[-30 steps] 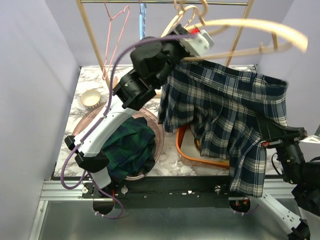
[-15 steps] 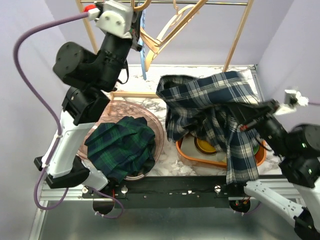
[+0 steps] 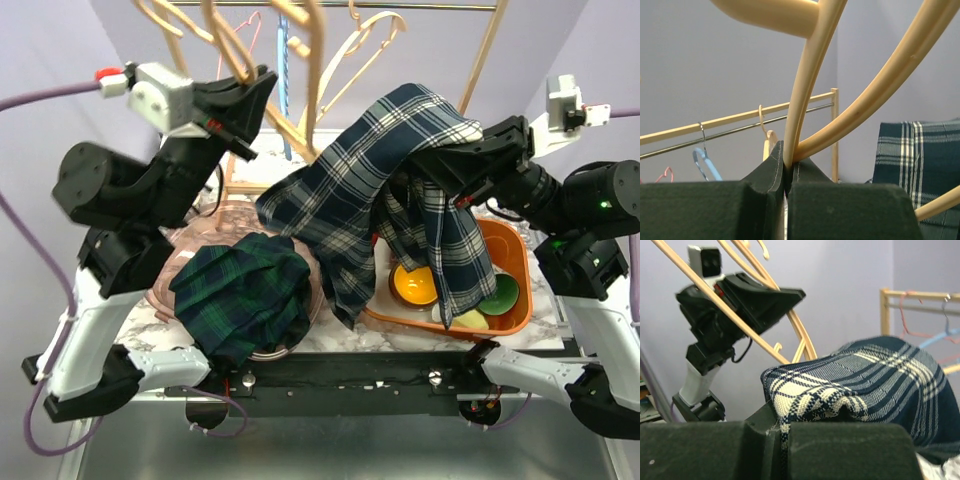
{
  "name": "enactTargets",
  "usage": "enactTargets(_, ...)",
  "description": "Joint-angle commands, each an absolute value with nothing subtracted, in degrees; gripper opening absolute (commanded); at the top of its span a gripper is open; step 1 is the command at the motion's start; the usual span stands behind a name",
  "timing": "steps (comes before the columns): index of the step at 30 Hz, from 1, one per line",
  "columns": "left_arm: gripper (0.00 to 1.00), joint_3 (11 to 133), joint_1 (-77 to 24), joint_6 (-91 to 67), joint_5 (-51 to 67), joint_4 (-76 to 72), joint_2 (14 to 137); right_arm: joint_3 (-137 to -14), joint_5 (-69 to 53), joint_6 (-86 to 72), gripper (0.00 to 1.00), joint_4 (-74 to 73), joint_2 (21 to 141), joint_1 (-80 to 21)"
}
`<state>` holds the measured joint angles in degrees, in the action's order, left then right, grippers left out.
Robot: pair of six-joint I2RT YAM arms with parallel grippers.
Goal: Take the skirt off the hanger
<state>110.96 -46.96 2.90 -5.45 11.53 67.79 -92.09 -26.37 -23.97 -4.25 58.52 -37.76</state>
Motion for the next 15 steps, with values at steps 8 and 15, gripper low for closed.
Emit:
enactTargets(8, 0.00, 107.7, -47.1, -4.6, 1.5, 18.5, 54.7, -95.6, -38.1, -35.8, 0.01, 19.4, 66.0, -37.8)
enactTargets(15, 0.00, 106.7, -47.0, -6.4, 8.8, 21.9, 49.4, -109.2, -38.4, -34.0, 0.01, 12.4, 75.8, -44.8)
